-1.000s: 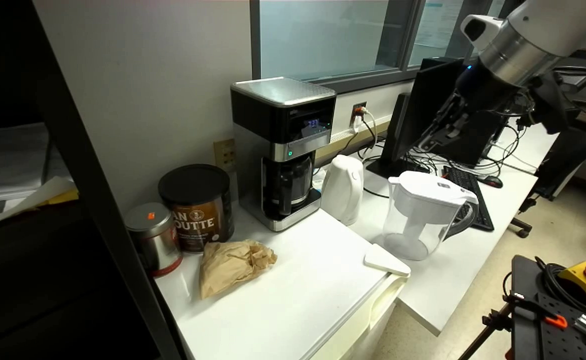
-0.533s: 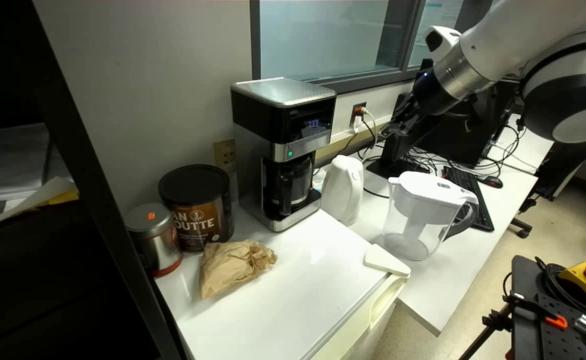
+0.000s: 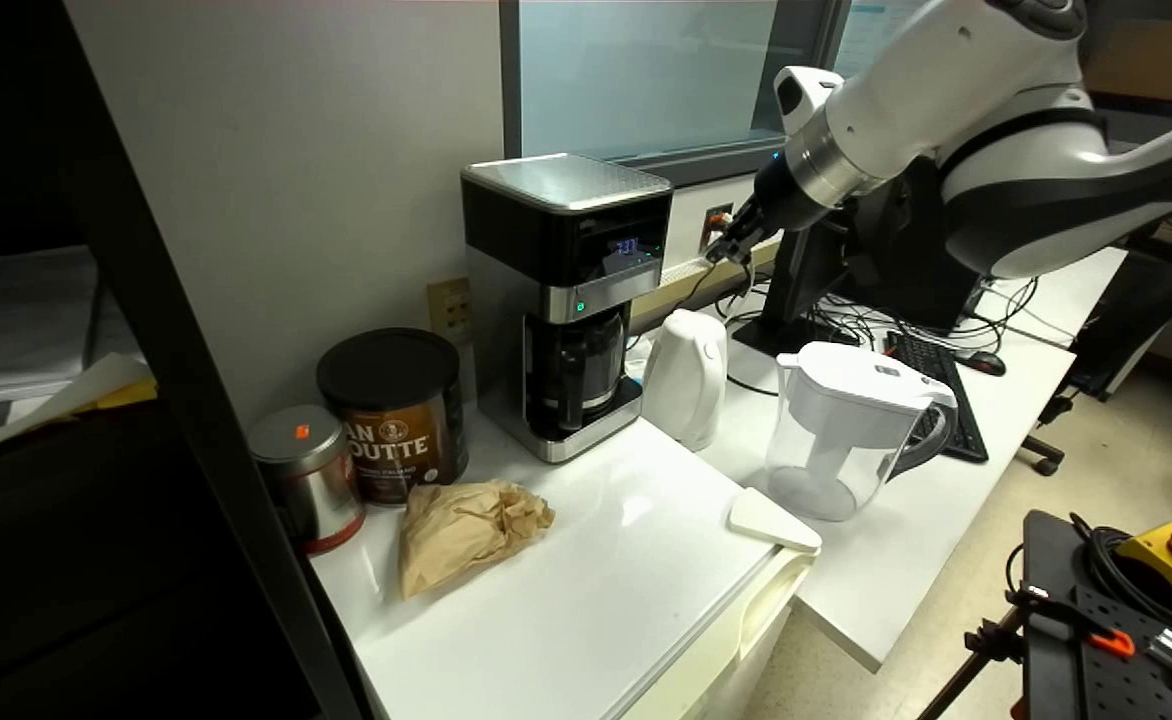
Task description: Press a button on the coffeemaker.
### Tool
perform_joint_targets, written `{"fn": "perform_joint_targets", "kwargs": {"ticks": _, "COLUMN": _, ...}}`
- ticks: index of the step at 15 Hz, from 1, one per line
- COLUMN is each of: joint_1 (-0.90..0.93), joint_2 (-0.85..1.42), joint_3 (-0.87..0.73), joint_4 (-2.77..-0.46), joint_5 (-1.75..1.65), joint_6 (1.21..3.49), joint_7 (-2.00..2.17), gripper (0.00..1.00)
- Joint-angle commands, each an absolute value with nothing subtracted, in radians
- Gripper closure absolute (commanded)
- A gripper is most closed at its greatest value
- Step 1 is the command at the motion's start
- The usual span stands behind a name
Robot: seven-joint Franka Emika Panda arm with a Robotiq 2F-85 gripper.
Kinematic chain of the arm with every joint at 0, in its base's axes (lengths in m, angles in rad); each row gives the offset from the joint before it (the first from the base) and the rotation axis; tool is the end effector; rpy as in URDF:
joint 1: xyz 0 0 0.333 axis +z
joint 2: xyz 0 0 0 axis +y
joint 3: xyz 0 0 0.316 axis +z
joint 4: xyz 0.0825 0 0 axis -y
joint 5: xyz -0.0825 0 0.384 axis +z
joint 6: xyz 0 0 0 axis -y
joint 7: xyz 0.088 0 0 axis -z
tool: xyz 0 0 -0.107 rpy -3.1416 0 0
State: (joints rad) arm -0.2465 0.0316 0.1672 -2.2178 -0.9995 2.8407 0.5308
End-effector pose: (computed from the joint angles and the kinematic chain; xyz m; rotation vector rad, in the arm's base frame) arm 0.5624 -0.0010 0.4114 2.5688 0.3490 0.8658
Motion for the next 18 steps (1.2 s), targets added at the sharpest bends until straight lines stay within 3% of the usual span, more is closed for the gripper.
{"fn": "perform_joint_targets", "kwargs": {"ticks": 1, "joint_1": -0.229, "joint_2": 0.134, "joint_3": 0.173, "joint_4": -2.117, "joint_5": -1.052, "joint_6": 2.814, "joint_7": 0.605, "gripper": 0.98}}
{"fn": "perform_joint_targets", "kwargs": {"ticks": 12, "joint_1": -0.202, "joint_2": 0.278, "joint_3": 0.158, "joint_4": -1.969, "joint_5": -1.095, "joint_6": 2.798, "joint_7": 0.673, "gripper": 0.98}}
{"fn": "perform_joint_targets", "kwargs": {"ticks": 18, "joint_1": -0.194, "joint_2": 0.252, "joint_3": 0.158, "joint_4": -1.997, "joint_5": -1.117, "joint_6": 2.786, "joint_7": 0.691, "gripper": 0.98}}
